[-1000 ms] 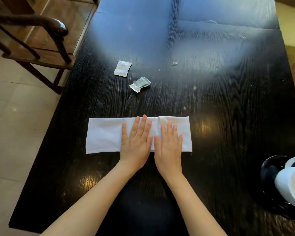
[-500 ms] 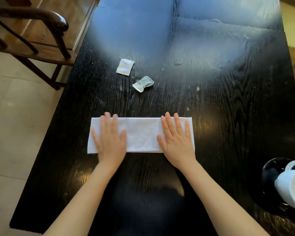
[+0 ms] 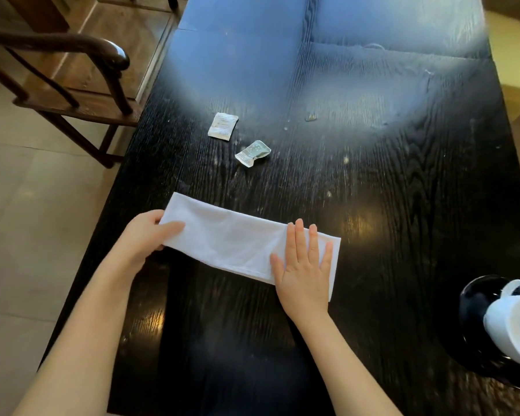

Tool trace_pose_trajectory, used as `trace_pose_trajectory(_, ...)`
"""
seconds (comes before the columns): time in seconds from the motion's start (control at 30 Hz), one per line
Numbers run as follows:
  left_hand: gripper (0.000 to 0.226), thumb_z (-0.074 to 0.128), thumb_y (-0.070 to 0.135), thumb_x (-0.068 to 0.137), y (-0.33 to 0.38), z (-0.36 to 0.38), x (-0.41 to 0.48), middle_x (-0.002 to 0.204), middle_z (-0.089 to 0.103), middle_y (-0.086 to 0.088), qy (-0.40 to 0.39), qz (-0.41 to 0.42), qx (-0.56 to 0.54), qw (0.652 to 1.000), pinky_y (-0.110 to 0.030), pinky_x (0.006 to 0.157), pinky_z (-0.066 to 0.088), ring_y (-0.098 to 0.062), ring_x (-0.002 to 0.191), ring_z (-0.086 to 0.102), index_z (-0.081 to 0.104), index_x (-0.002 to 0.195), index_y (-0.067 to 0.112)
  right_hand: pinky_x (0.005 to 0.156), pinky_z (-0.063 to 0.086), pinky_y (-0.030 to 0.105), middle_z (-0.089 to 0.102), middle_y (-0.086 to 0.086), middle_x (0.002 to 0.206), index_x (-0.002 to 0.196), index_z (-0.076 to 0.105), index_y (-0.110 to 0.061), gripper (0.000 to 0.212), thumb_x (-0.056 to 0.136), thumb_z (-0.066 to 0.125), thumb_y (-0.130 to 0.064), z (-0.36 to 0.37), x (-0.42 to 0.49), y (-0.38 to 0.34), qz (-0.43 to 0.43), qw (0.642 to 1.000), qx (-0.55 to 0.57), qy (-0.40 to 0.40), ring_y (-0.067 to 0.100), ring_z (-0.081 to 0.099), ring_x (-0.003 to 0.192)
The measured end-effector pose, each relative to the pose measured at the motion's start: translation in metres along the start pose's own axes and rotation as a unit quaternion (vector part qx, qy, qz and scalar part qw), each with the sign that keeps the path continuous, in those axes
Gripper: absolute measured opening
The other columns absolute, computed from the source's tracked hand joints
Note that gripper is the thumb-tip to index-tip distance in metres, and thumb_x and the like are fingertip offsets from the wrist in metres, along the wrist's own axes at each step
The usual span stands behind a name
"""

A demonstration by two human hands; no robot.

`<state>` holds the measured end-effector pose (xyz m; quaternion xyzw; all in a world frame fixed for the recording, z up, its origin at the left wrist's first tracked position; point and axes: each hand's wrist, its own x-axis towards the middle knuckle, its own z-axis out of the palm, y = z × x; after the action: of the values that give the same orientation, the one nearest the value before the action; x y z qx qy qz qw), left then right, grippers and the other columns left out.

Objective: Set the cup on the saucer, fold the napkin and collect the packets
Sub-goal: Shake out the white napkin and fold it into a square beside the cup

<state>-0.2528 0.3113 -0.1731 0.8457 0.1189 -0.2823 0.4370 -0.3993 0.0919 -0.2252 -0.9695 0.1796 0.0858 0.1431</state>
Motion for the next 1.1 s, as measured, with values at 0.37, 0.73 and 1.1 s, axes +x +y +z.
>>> trace_pose_trajectory(0.37, 0.03, 0.058, 0.003, 0.086, 0.02, 0.122, -0.081, 0.11, 0.07, -0.007, 0.182, 0.29, 0.107, 0.934, -0.025, 0.088, 0.043, -0.023, 0.1, 0.065, 0.063, 0.115, 0.011, 0.115, -0.013, 0.044, 0.005, -0.006, 0.159, 0.149, 0.01, -0.022, 0.061, 0.096, 0.037, -0.034, -0.023, -0.001, 0.045, -0.122, 0.992, 0.0, -0.042, 0.014, -0.006, 0.146)
trace_pose_trajectory(0.73, 0.049, 0.026, 0.028, 0.096, -0.028, 0.172, -0.071, 0.148, 0.038, -0.009, 0.115, 0.301, 0.353, 0.878, -0.055, 0.113, 0.012, -0.027, 0.141, 0.024, 0.038, 0.14, 0.01, 0.117, 0.004, 0.051, 0.011, 0.003, 0.158, 0.149, 0.014, -0.017, 0.058, 0.097, 0.034, -0.035, -0.004, -0.037, 0.008, 0.014, 0.999, 0.012, 0.032, 0.023, 0.004, 0.145)
trace_pose_trajectory(1.1, 0.055, 0.024, 0.032, 0.095, -0.039, 0.175, -0.086, 0.15, 0.029, -0.018, 0.151, 0.22, 0.398, 0.878, -0.051, 0.115, 0.018, -0.032, 0.14, 0.023, 0.031, 0.143, 0.006, 0.118, -0.003, 0.041, 0.015, 0.0, 0.158, 0.148, 0.02, -0.018, 0.05, 0.1, 0.028, -0.03, -0.029, 0.017, 0.022, -0.219, 0.976, -0.004, -0.013, 0.015, -0.002, 0.144)
